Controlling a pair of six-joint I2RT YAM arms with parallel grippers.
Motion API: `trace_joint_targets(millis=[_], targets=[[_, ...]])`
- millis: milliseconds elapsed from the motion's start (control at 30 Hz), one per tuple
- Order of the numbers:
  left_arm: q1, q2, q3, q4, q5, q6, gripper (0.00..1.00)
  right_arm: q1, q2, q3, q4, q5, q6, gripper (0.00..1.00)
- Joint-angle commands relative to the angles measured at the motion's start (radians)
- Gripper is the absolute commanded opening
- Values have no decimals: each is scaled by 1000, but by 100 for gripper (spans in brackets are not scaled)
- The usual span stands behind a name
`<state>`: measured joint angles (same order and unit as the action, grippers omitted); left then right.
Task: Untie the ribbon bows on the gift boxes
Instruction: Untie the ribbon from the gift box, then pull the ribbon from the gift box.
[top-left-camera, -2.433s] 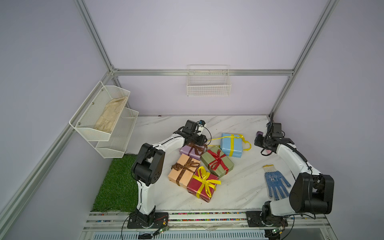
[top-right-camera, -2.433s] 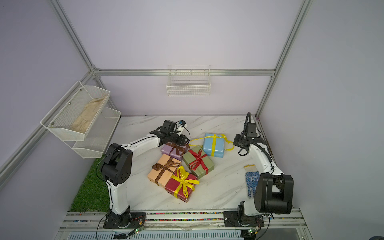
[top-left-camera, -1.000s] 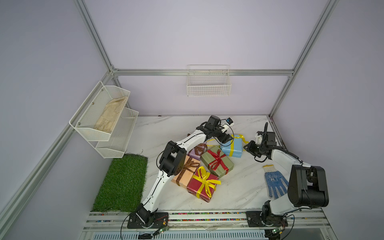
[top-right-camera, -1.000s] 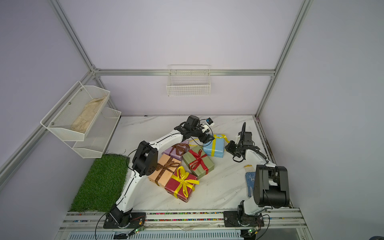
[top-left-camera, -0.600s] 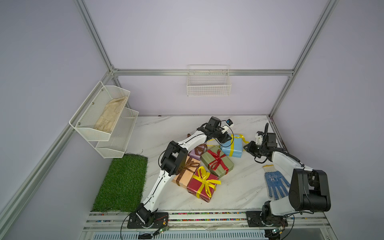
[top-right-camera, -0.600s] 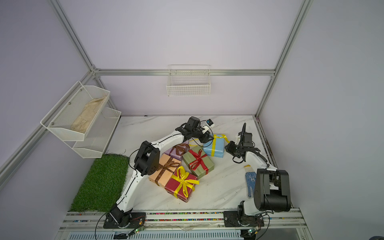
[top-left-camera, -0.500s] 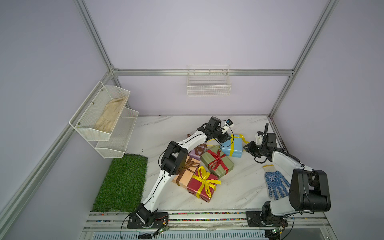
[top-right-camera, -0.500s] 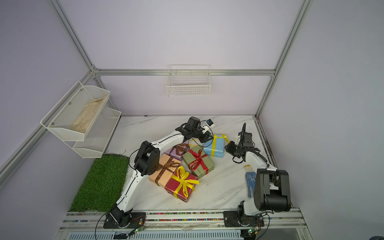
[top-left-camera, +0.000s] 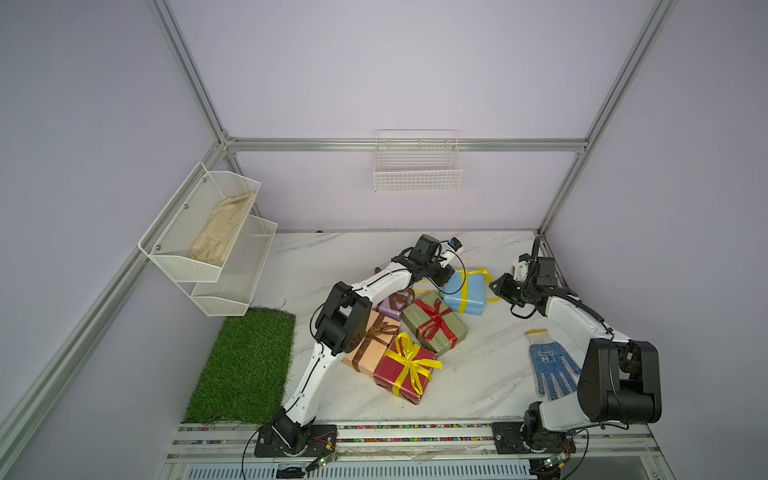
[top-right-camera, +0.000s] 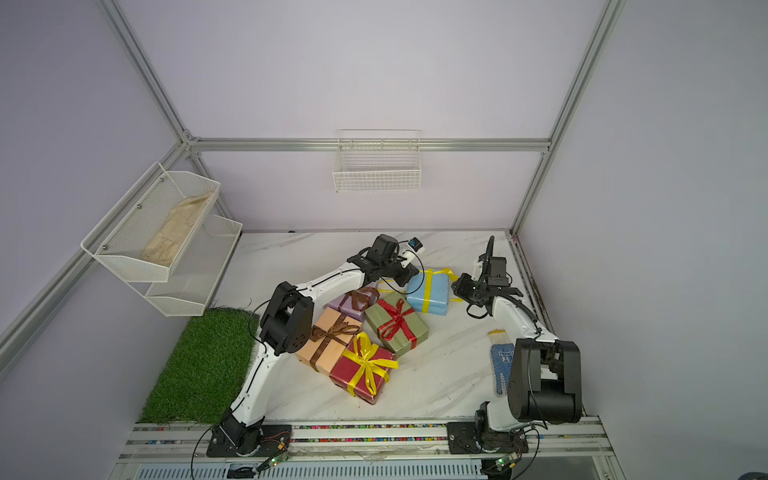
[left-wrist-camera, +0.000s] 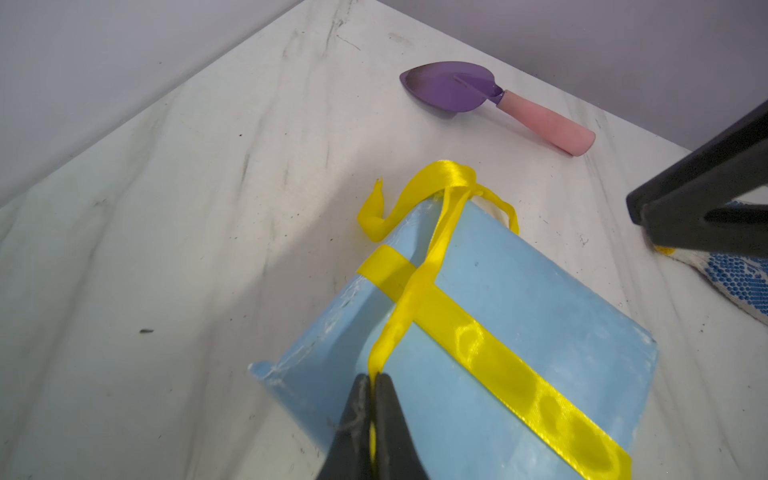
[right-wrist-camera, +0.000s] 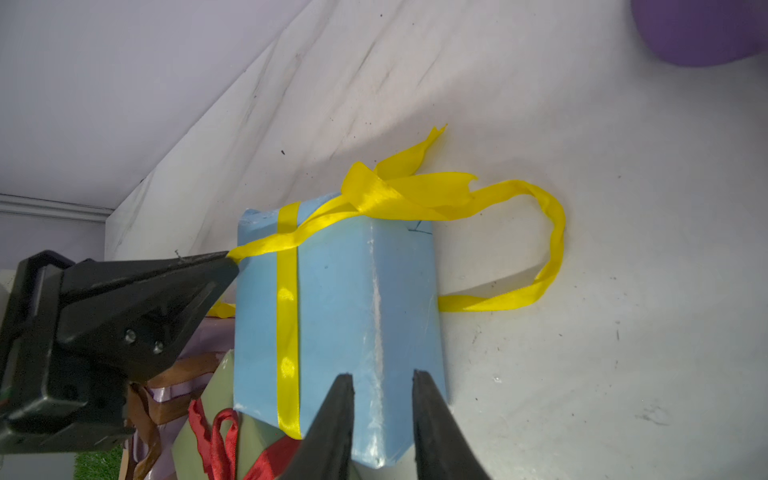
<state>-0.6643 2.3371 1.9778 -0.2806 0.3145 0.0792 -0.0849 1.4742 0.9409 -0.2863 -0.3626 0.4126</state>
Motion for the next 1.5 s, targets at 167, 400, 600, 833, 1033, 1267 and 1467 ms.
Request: trace_joint_targets(millis=[167, 400, 600, 833, 1033, 1267, 1467], targets=[[16, -281, -215, 59, -194, -123, 4, 24, -23, 51, -64, 23, -38, 28], [65, -414, -403, 108, -323, -261, 4, 85, -25, 125, -129, 91, -73, 28], [127, -443, -453, 49, -371, -373, 5, 167, 21, 211, -172, 182, -94, 28], [124, -506, -477, 16, -332, -353, 46, 219, 78, 290, -245, 257, -106, 28], [113, -556, -498, 16, -279, -355, 57, 240, 124, 305, -244, 269, -112, 28], [8, -467, -412, 16, -246, -314, 61, 280, 178, 281, -211, 283, -120, 32], [-40, -372, -346, 17, -271, -330, 64, 317, 167, 249, -186, 302, -126, 35]])
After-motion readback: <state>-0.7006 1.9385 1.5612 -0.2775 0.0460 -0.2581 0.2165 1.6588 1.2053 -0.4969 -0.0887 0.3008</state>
